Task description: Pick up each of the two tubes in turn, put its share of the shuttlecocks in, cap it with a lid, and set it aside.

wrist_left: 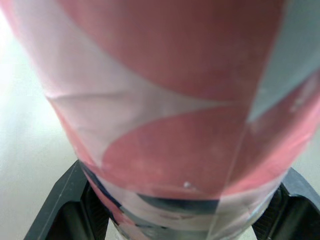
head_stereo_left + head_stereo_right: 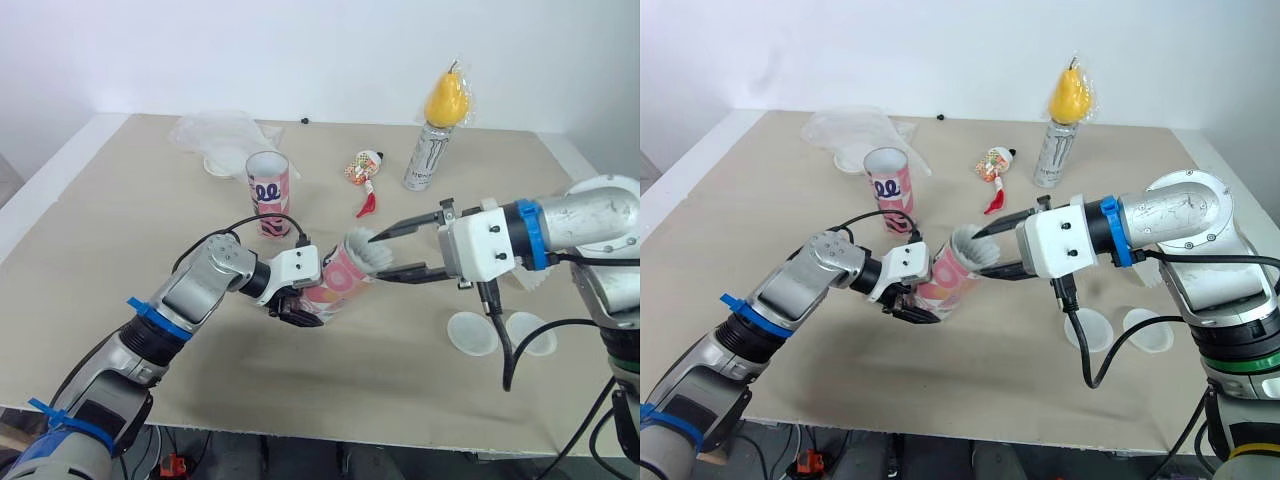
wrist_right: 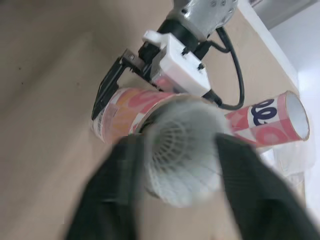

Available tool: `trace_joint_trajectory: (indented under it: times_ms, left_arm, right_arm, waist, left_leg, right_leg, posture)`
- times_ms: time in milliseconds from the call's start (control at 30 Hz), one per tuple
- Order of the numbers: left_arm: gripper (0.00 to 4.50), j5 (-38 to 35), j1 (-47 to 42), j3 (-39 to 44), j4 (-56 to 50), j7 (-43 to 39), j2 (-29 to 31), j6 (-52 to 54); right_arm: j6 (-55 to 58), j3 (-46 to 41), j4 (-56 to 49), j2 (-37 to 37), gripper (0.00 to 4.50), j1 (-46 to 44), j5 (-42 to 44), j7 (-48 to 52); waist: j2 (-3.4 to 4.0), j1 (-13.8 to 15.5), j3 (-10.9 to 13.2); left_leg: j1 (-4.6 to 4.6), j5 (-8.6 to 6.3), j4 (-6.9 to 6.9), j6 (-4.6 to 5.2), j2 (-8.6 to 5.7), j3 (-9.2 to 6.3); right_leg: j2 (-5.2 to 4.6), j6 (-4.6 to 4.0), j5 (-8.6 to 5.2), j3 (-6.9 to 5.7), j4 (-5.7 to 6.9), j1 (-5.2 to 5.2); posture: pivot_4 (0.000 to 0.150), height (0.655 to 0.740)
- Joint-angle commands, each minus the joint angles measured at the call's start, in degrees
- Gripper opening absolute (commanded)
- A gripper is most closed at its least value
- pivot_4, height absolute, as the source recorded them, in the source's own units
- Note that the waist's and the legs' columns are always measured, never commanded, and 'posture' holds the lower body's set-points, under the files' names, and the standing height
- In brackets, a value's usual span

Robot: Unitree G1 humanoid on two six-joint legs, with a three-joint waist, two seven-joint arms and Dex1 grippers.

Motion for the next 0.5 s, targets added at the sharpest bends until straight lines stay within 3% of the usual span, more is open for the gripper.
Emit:
trace_joint_trajectory:
  times_ms: [33,233,367,433,500]
  left_arm:
    - [3.04,0.32,0.44,0.16,-1.44,0.08,0.88,0.09]
    - [3.04,0.94,-0.24,-0.42,-0.24,-0.33,1.28,-0.88]
    - [3.04,1.39,-1.07,-0.96,0.48,-1.22,1.29,-2.03]
    - [3.04,1.69,-1.56,-1.18,0.84,-1.81,1.28,-2.55]
    - [3.04,1.88,-2.13,-1.35,1.21,-2.43,1.21,-2.80]
  right_arm:
    - [5.35,-4.82,-1.01,-0.31,4.25,-2.53,5.44,-1.08]
    - [27.15,-11.88,2.88,-3.59,4.39,-4.51,17.59,-5.72]
    - [29.78,-11.41,5.40,-5.19,4.39,-4.49,18.02,-3.81]
    - [27.83,-10.29,6.51,-4.59,3.89,-5.10,16.45,-2.86]
    - [25.51,-7.65,6.49,-4.32,3.13,-6.01,14.45,-0.34]
  waist:
    - [0.00,0.00,0.00]
    - [0.00,0.00,0.00]
    - [0.00,-0.03,0.00]
    - [0.02,-0.07,0.00]
    - [0.02,-0.08,0.00]
  left_leg:
    - [0.00,0.00,0.00,0.00,0.00,0.00]
    - [0.00,0.00,0.00,0.00,0.02,-0.01]
    - [0.01,0.00,0.00,0.00,0.02,0.01]
    - [0.02,0.00,0.00,0.00,0.03,0.06]
    - [0.02,0.00,0.00,0.00,0.04,0.06]
  right_leg:
    - [0.00,0.00,0.00,0.00,0.00,0.00]
    - [0.01,-0.22,0.14,0.00,0.02,0.00]
    - [0.00,-0.34,0.07,0.00,0.02,-0.01]
    - [0.00,-0.20,0.01,0.00,0.02,-0.07]
    - [0.01,-0.15,0.02,0.00,0.02,-0.08]
  posture:
    - [0.150,0.7400]
    - [0.150,0.7400]
    - [0.150,0.7400]
    - [0.150,0.7400]
    - [0.150,0.7400]
